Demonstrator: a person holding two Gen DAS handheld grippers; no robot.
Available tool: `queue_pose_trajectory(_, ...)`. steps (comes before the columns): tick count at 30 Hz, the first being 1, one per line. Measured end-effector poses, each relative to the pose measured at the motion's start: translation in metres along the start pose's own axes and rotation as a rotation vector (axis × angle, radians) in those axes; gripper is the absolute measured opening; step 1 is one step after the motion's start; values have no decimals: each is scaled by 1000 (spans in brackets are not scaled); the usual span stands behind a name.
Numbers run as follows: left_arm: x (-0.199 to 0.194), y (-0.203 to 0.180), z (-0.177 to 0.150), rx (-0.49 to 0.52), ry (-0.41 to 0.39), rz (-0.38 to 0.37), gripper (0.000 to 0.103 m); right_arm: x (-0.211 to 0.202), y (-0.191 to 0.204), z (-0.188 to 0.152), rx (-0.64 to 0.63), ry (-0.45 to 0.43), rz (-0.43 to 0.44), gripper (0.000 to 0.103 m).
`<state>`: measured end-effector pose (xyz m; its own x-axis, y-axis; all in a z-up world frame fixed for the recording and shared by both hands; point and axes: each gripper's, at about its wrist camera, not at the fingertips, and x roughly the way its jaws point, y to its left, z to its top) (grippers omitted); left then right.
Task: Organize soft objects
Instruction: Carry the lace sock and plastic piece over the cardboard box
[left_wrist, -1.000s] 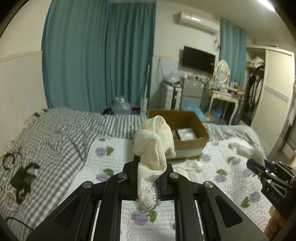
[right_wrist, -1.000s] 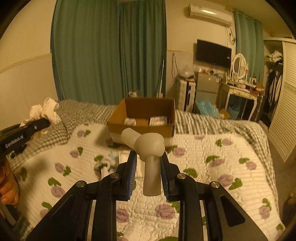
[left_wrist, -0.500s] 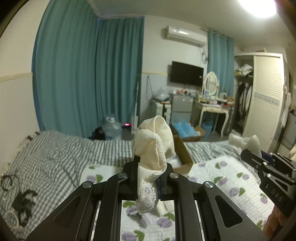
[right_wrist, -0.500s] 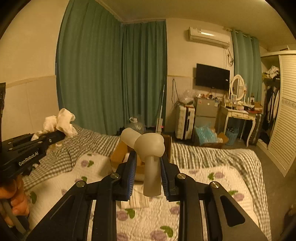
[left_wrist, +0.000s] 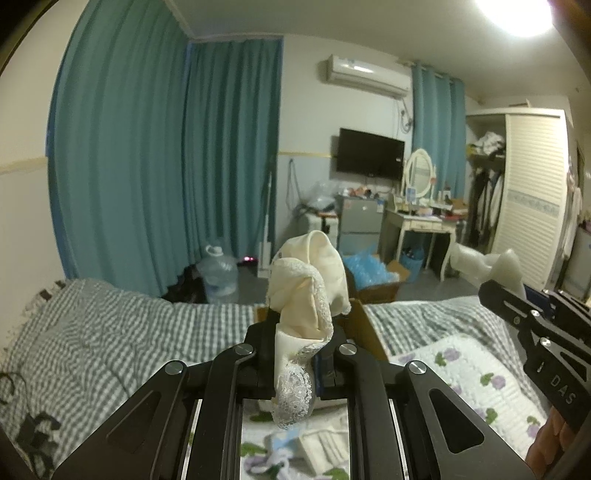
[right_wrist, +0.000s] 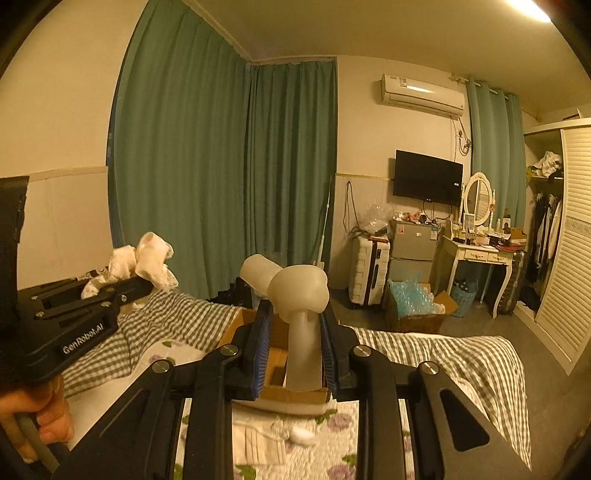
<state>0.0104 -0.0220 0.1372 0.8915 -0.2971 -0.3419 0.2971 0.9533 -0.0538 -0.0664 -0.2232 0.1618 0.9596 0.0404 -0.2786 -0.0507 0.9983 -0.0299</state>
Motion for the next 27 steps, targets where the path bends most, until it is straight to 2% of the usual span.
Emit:
queue_pose_trajectory(8,51,-1,4,8,30,-5,13,53,1,13,-31,7,-4,25)
queue_pose_trajectory(11,74,0,0,12,46,2,13,74,-5,11,-4,20,4,25)
queue_pose_trajectory(16,116,8,-13,-8,110,-3,13,121,-16,4,30,69,17,25)
queue_pose_trajectory(21,160,8,-34,-12,197,-9,13,168,-17,-18,12,147,5,25)
queue_pose_trajectory(27,194,1,-66,15,289,-9,13,214,-25,-63,-1,255,3,25)
